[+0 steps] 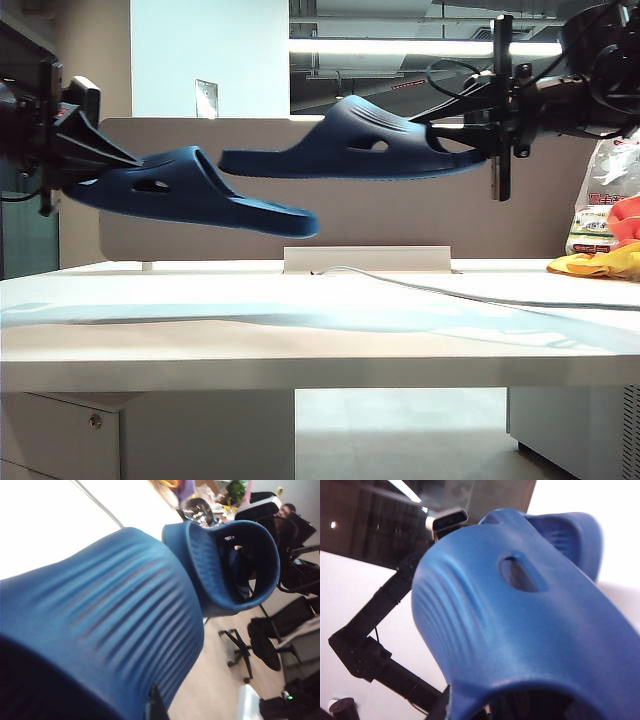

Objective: Interlock the pair of blue slippers on the table with their fronts facing up.

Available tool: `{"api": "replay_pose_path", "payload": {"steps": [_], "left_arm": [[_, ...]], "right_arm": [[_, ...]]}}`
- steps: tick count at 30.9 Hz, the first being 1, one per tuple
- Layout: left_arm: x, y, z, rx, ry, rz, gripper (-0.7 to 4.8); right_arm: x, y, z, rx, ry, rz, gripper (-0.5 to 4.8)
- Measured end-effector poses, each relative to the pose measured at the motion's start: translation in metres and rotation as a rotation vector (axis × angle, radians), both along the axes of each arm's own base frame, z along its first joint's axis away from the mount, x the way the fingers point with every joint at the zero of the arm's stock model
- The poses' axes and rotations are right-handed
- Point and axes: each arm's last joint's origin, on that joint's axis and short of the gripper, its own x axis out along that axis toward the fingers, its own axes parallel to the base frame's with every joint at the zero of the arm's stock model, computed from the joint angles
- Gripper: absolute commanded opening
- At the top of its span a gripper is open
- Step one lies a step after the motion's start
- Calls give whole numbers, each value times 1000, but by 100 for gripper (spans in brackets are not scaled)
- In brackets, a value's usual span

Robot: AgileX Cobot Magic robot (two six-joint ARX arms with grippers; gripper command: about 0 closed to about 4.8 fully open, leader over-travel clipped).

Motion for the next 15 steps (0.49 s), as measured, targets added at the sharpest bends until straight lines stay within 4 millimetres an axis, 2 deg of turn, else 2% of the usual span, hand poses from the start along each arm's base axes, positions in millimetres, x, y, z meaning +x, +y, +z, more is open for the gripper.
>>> {"api": "replay_pose_path", "payload": {"steps": [3,10,15], "left_arm": [[0,-6,0,-27,1,-27,-6],[-2,-4,2,-95,5,-50,-6],[-3,-3,2,-105,20,-51,-6]], "right_arm": [[0,1,0,2,-3,12,8],[-1,0,0,9,-17,45,8],[1,0,-14,11,24,80,8]]}}
